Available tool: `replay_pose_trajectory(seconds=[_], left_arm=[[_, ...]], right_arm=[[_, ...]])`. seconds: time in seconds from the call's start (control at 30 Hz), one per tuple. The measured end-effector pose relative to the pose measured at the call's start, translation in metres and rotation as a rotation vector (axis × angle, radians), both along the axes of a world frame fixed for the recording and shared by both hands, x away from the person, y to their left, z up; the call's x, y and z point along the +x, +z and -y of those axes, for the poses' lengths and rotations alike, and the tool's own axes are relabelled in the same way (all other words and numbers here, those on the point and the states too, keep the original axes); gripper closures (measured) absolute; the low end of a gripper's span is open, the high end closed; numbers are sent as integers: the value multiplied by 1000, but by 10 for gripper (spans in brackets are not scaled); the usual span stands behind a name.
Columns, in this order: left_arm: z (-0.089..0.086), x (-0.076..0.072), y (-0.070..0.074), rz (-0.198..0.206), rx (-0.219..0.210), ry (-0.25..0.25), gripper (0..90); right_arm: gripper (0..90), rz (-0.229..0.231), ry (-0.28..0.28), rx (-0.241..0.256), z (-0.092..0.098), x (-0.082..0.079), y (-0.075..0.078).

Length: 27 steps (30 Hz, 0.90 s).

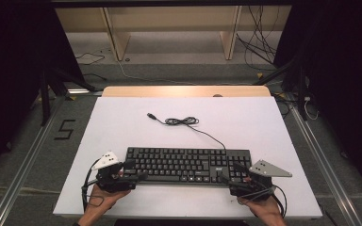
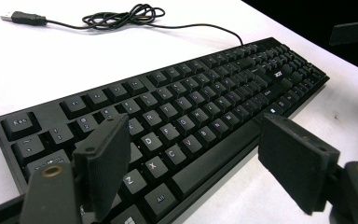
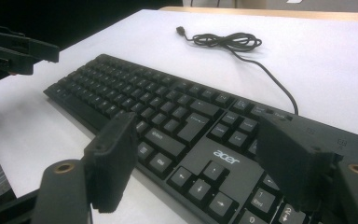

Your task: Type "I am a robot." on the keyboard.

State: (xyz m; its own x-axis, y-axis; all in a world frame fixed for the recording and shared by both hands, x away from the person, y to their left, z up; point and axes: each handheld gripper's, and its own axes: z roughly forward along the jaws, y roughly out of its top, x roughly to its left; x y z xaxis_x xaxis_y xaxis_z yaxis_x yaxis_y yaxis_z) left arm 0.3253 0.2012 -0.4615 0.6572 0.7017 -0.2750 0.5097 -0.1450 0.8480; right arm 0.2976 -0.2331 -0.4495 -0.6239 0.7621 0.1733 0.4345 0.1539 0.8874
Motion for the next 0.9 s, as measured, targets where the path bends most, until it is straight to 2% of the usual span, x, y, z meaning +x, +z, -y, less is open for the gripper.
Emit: replay_pose_trajectory(seconds=[0.53, 0.9], left_arm=[[0, 0, 0, -3, -2, 2, 249], [-1, 0, -1, -6, -1, 12, 250]], right_arm=[[304, -1, 3, -2, -4, 1, -1], [308, -10, 32, 2, -22, 8, 2]])
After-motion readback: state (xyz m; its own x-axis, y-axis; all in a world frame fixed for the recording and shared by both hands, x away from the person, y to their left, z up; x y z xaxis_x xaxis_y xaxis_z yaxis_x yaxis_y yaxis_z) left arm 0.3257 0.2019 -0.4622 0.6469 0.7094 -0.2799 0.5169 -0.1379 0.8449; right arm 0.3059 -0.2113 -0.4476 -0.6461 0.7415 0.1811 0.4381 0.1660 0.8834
